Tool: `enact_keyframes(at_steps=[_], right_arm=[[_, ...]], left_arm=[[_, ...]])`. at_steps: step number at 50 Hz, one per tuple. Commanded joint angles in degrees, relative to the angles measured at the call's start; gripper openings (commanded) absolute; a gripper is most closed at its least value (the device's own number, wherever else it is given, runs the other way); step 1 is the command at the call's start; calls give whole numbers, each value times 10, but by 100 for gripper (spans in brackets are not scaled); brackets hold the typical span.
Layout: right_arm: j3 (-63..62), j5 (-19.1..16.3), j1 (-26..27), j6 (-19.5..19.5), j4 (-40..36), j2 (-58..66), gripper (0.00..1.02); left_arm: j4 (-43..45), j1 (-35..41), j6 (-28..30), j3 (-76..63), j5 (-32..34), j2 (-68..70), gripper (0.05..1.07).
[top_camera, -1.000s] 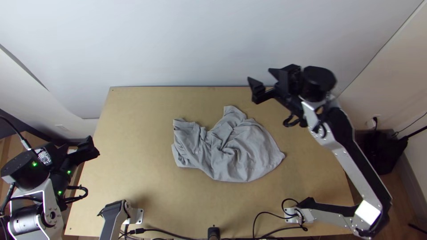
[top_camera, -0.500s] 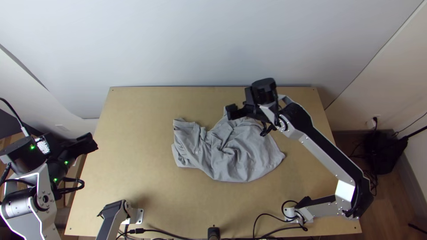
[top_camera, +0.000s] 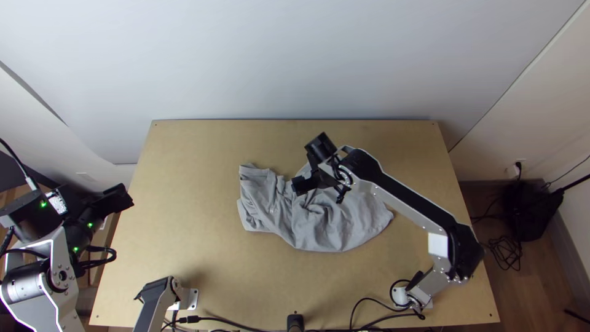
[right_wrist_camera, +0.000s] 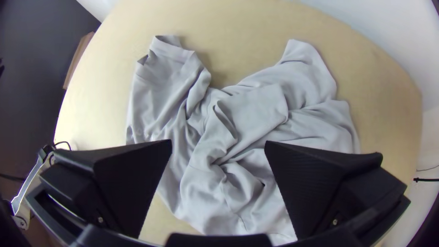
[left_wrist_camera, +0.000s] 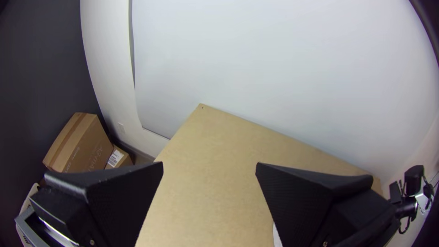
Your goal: Fold the t-shirt
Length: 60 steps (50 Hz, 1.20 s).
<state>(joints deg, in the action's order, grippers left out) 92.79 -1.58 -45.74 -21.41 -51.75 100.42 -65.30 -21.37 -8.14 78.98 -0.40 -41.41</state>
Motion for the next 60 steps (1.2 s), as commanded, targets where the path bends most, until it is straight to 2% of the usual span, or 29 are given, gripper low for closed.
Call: enact_keyframes(at_steps=[1, 7, 11, 16, 19, 24, 27, 41, 43, 46, 60], right_arm=[[29, -6, -1, 8, 0, 36, 85], [55, -5, 2, 41, 20, 72, 83], [79, -10, 11, 106, 20, 101, 75], [113, -83, 44, 174, 21, 133, 75], [139, -103, 64, 218, 21, 154, 75], [181, -170, 94, 248, 10, 188, 75], [219, -194, 107, 276, -12, 212, 75], [358, -219, 113, 400, -154, 310, 75], [361, -220, 112, 418, -160, 315, 74], [361, -221, 110, 436, -161, 322, 68], [380, -221, 99, 503, -158, 362, 68]], left_arm=[[-6, -7, -4, -5, 3, 14, 103], [-7, -11, 3, -11, 2, 19, 103], [-7, -14, 7, -12, 2, 19, 103], [-7, -13, 8, -13, 2, 19, 103], [-7, -14, 8, -13, 2, 19, 103], [-7, -15, 14, -15, 1, 19, 103], [-6, -15, 17, -19, 1, 19, 103], [8, -18, 18, -29, 1, 7, 103], [10, -18, 18, -29, 1, 5, 103], [13, -19, 19, -30, 1, 2, 103], [24, -19, 22, -37, 1, -3, 103]])
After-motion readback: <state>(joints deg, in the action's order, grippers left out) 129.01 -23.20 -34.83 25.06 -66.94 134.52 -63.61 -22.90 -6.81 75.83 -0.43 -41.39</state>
